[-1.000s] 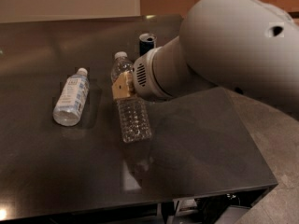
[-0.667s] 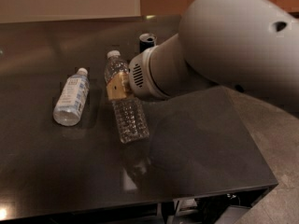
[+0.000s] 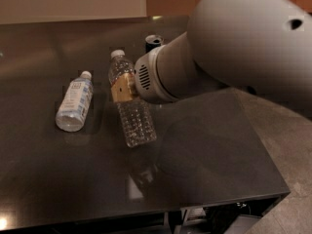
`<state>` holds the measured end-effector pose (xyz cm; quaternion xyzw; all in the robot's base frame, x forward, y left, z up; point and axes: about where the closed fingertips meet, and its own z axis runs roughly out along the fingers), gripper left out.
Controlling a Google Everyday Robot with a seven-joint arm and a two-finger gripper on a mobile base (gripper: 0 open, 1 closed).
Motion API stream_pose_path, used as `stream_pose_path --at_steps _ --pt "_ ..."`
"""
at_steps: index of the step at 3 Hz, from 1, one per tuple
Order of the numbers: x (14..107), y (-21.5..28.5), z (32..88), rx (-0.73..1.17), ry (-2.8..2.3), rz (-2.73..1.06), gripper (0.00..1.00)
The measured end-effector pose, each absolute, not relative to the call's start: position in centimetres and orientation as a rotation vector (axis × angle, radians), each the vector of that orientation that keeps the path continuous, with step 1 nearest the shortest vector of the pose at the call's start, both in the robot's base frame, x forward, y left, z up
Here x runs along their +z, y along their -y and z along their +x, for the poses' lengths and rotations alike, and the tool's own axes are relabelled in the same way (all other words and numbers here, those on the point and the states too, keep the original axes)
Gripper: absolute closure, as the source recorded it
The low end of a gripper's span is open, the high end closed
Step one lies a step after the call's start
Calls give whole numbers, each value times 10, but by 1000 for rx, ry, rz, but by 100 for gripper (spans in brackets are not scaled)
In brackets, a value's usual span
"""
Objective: Place water bottle upright
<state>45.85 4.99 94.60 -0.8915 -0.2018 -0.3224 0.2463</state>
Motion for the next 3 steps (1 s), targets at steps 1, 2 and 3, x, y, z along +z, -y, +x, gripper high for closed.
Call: stream_pose_path --at_steps 1,2,3 --pt "951 -50 465 -915 585 -2368 100" --pt "957 -55 471 -904 631 -2247 100" --pt "960 -64 469 -853 717 -2111 100"
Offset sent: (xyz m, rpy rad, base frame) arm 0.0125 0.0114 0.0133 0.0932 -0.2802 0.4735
